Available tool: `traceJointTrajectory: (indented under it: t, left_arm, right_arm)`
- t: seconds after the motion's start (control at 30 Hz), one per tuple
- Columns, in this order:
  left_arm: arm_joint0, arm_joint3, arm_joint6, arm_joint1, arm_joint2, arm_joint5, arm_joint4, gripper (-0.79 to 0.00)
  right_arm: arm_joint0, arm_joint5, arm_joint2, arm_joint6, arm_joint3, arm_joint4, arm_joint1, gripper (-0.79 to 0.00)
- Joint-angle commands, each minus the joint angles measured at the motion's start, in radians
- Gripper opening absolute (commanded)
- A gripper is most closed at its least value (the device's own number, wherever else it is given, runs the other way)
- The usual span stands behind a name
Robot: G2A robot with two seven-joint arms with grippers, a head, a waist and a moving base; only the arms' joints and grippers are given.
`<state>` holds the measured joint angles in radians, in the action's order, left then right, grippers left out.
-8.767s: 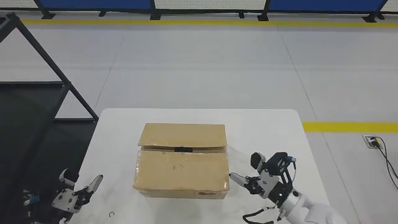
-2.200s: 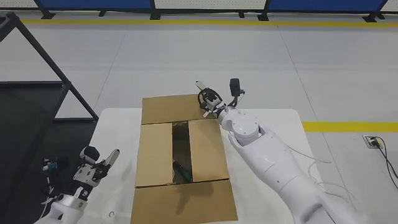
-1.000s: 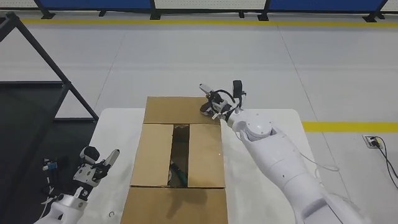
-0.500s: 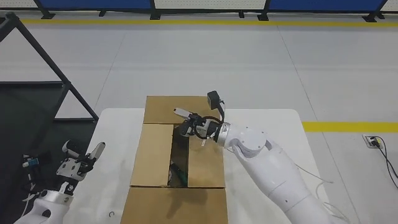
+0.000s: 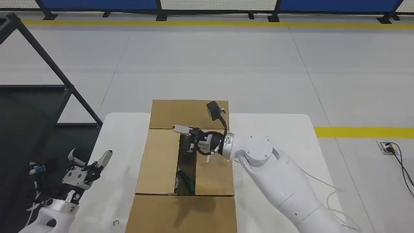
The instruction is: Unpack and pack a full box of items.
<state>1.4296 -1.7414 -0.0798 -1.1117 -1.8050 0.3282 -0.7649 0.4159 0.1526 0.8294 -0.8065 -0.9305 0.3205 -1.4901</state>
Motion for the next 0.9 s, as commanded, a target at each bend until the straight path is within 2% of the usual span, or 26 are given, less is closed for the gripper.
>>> traceJointTrajectory:
  t: [0.0, 0.23, 0.37, 0.63, 0.87]
  left_arm:
    - [-0.001, 0.008, -0.005, 0.000, -0.002, -0.001, -0.002, 0.000]
    - [-0.011, 0.029, -0.017, 0.002, -0.010, -0.016, -0.004, 0.000]
    - [-0.012, 0.028, -0.017, 0.001, -0.007, -0.021, -0.002, 0.000]
    - [0.000, 0.031, -0.007, -0.001, 0.001, -0.038, -0.003, 0.000]
    - [0.007, 0.029, 0.025, -0.004, -0.012, -0.065, 0.023, 0.000]
  right_arm:
    - [-0.001, -0.033, -0.013, -0.015, -0.016, -0.045, 0.001, 0.000]
    - [0.000, -0.169, -0.054, -0.018, -0.025, -0.100, -0.012, 0.000]
    - [-0.015, -0.192, -0.076, -0.022, 0.005, -0.098, -0.027, 0.000]
    - [-0.034, -0.077, -0.082, -0.041, 0.055, -0.043, -0.057, 0.000]
    - [-0.028, 0.038, -0.059, -0.042, 0.033, 0.015, -0.070, 0.000]
